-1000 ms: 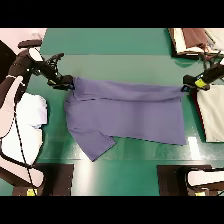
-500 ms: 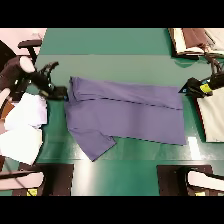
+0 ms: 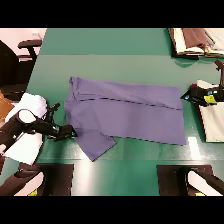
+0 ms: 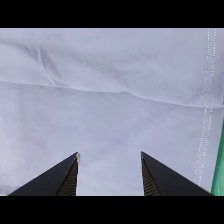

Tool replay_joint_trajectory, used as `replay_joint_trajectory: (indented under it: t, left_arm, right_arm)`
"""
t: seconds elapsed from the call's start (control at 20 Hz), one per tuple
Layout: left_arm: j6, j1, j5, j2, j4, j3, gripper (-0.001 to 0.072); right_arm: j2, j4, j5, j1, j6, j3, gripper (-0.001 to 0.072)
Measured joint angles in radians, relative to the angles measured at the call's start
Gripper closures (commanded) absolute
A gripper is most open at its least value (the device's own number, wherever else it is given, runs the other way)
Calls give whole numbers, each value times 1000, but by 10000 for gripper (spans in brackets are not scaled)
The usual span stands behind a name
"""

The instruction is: Fold the shirts.

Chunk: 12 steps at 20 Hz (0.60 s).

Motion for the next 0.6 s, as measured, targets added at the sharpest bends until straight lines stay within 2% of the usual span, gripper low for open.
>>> replay_joint_trajectory:
  t: [0.1, 0.15, 0.2, 0.25, 0.4, 0.6]
  left_arm:
    - [13, -1, 40, 11, -69, -39, 205]
    - [18, 0, 61, 14, -98, -51, 268]
    - [21, -1, 84, 16, -113, -60, 542]
    - [25, -1, 100, 17, -114, -66, 685]
    - [45, -1, 122, 21, -150, -68, 683]
    - [73, 0, 85, 23, -148, -13, 684]
  right_arm:
    - [10, 4, -6, 0, 0, -7, 263]
    - [13, 5, -8, 0, 0, -10, 263]
    - [15, 4, -7, 0, 0, -11, 263]
    - [16, 4, 1, 0, 0, -13, 263]
    - [19, -15, 47, -21, -5, -17, 263]
    - [50, -73, 126, -128, -11, -113, 262]
